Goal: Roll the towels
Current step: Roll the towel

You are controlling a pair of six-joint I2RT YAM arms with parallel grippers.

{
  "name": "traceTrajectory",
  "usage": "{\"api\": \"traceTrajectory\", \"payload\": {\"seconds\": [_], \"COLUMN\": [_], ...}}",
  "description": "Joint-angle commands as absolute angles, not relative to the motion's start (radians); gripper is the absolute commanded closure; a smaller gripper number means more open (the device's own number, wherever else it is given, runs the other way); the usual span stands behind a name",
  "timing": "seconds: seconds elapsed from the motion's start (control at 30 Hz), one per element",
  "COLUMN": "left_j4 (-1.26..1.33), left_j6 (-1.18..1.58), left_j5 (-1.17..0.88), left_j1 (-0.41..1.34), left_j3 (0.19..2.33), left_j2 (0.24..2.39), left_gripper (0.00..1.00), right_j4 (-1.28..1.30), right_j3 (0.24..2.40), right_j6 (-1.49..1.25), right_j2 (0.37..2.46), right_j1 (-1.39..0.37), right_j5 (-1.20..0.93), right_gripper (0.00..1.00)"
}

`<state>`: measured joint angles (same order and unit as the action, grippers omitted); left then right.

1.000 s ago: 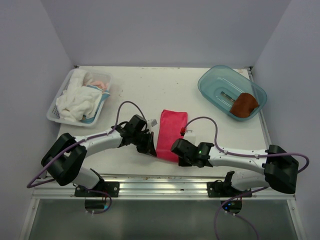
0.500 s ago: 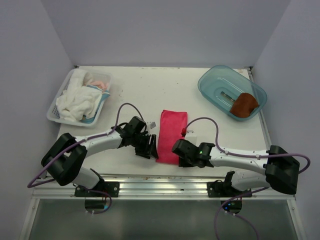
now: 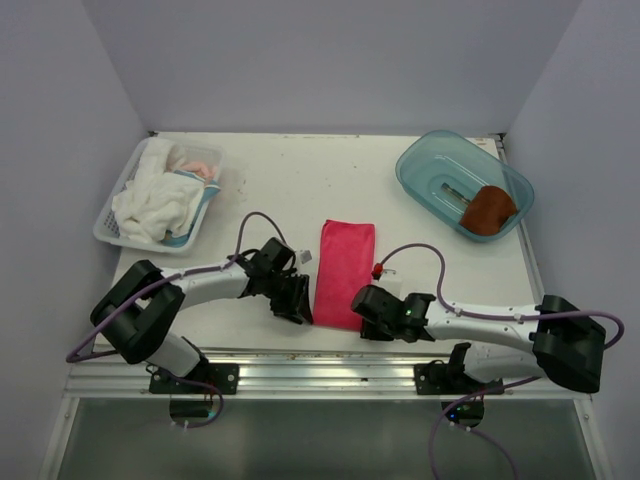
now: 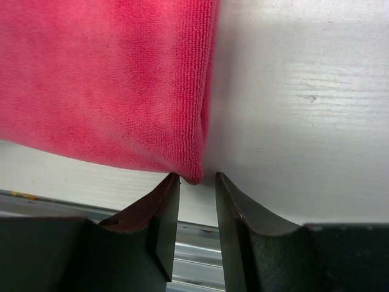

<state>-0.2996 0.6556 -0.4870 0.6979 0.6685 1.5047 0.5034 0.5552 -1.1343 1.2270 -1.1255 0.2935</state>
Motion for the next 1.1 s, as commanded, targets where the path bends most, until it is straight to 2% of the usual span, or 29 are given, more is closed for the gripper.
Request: {"api": "traceTrajectory", "payload": {"seconds": [0.0, 0.23, 0.33, 0.47, 0.5, 0.63, 0.7, 0.73, 0.77, 0.87, 0.93, 1.03, 1.07], "left_j4": [-0.253, -0.222, -0.207, -0.195, -0.190, -0.186, -0.187, -0.189, -0.189, -0.187, -0.181, -0.170, -0.166], "left_j6": [0.678, 0.699, 0.715, 0.724, 0.733, 0.739, 0.739, 0.736, 0.735, 0.732, 0.727, 0.730, 0.732], "left_j5": [-0.508, -0.511, -0.509, -0.518, -0.518, -0.515, -0.511, -0.511, -0.511, -0.512, -0.514, -0.505, -0.499], "left_j1": [0.715, 0.735, 0.736, 0.738, 0.738, 0.738, 0.738, 0.738, 0.738, 0.738, 0.738, 0.738, 0.738], "left_j3": [0.657, 0.640, 0.634, 0.638, 0.638, 0.644, 0.649, 0.653, 0.655, 0.655, 0.652, 0.649, 0.649], "left_j2": [1.520, 1.542, 1.542, 1.557, 1.562, 1.574, 1.569, 1.566, 1.559, 1.533, 1.520, 1.502, 1.494], "left_gripper": [0.59, 0.62, 0.65, 0.80, 0.86, 0.98, 1.00, 0.98, 0.90, 0.75, 0.71, 0.61, 0.52], "right_j4": [0.453, 0.454, 0.454, 0.459, 0.462, 0.474, 0.476, 0.477, 0.477, 0.477, 0.474, 0.472, 0.472], "right_j3": [0.528, 0.535, 0.541, 0.545, 0.549, 0.548, 0.548, 0.546, 0.548, 0.549, 0.552, 0.561, 0.563], "right_j6": [-1.192, -1.174, -1.169, -1.163, -1.161, -1.163, -1.161, -1.160, -1.160, -1.160, -1.157, -1.152, -1.151], "right_j2": [1.207, 1.210, 1.216, 1.216, 1.215, 1.201, 1.200, 1.200, 1.201, 1.207, 1.210, 1.219, 1.223], "right_j1": [-1.123, -1.120, -1.121, -1.120, -1.120, -1.120, -1.120, -1.120, -1.120, -1.120, -1.120, -1.121, -1.120], "right_j5": [0.293, 0.295, 0.295, 0.295, 0.298, 0.305, 0.311, 0.310, 0.310, 0.308, 0.310, 0.308, 0.307], "right_gripper": [0.67, 0.73, 0.78, 0.94, 0.97, 1.00, 1.00, 1.00, 1.00, 1.00, 1.00, 1.00, 1.00]}}
